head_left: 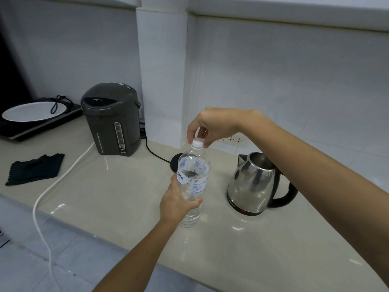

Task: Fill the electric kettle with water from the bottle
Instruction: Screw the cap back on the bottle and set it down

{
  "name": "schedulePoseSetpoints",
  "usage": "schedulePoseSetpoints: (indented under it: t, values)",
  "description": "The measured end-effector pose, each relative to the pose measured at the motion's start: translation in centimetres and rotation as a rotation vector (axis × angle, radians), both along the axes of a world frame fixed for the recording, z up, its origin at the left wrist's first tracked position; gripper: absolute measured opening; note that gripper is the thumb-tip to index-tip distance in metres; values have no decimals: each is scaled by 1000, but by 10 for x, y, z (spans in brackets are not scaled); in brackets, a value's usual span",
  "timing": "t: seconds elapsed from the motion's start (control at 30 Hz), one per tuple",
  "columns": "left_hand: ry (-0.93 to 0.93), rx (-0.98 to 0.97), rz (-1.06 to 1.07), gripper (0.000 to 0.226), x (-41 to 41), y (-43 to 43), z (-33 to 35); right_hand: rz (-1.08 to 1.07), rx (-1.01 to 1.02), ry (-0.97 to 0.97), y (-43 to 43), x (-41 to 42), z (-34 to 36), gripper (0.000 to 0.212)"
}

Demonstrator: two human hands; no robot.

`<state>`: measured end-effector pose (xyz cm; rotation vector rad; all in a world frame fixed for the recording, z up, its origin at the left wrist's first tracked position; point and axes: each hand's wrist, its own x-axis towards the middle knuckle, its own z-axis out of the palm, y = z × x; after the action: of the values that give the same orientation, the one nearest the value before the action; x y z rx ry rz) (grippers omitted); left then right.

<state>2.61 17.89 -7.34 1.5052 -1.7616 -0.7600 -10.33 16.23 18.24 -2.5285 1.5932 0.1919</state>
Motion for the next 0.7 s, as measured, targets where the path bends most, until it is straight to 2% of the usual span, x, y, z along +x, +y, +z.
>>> schedulePoseSetpoints:
  t: [0.3, 0.4, 0.53, 0.6, 0.7]
  values:
    - [-4, -7, 5, 102, 0, 1, -2, -10, -15, 123, -2, 10, -10, 29]
    - [-3, -4, 1, 103, 0, 1, -1, -95, -61, 194, 2, 16, -22, 44]
    - [5, 1, -12, 101, 1, 0, 0, -187, -187, 311, 4, 19, -30, 54]
    - [8, 5, -20, 102, 2, 0, 0, -191, -124, 252, 5, 16, -24, 51]
    - [5, 6, -16, 104, 2, 0, -2, -121, 2, 153, 10, 7, -17, 35]
